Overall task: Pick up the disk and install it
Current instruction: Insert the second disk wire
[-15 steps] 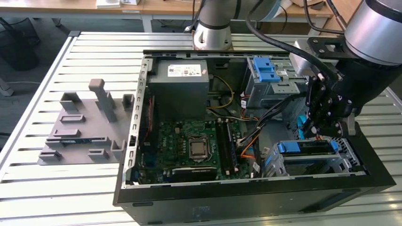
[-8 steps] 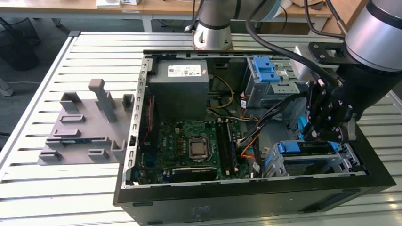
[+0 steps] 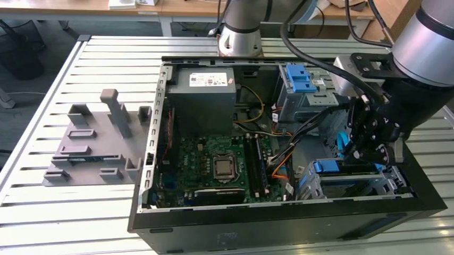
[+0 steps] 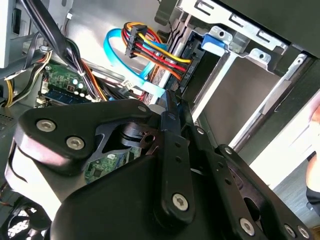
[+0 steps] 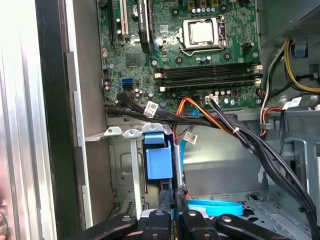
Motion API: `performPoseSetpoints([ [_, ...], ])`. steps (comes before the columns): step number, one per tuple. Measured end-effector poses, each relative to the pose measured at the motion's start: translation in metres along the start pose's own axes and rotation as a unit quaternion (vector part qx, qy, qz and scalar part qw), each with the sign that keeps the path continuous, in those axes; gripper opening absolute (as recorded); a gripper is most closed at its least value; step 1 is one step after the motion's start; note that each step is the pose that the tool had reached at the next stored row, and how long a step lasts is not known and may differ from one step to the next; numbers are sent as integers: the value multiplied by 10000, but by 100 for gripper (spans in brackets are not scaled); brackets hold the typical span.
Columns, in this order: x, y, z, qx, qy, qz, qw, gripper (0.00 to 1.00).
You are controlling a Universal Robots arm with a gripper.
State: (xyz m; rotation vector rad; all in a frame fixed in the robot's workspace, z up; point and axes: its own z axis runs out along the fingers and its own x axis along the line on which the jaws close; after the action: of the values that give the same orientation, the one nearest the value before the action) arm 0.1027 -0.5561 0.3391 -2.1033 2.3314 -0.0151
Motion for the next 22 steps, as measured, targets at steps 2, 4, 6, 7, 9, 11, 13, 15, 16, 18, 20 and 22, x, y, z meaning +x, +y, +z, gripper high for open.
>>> performPoseSetpoints([
  [2, 0, -8, 6, -1, 2, 3, 10000, 16],
  [4, -1, -12, 14, -2, 1, 5, 10000, 16],
  [6, -1, -17, 21, -3, 1, 6, 10000, 16],
  [7, -1, -18, 24, -3, 1, 7, 10000, 16],
  [9, -1, -21, 29, -5, -1, 7, 10000, 16],
  [11, -2, -23, 35, -7, -6, 7, 10000, 16],
  [13, -2, -26, 41, -9, -10, 7, 10000, 16],
  [15, -2, -29, 45, -10, -15, 7, 10000, 16],
  [16, -3, -30, 46, -11, -18, 7, 10000, 16],
  [18, -3, -33, 50, -12, -22, 7, 10000, 16],
  [20, -3, -35, 52, -12, -24, 7, 10000, 16],
  [22, -3, -37, 55, -12, -25, 7, 10000, 16],
])
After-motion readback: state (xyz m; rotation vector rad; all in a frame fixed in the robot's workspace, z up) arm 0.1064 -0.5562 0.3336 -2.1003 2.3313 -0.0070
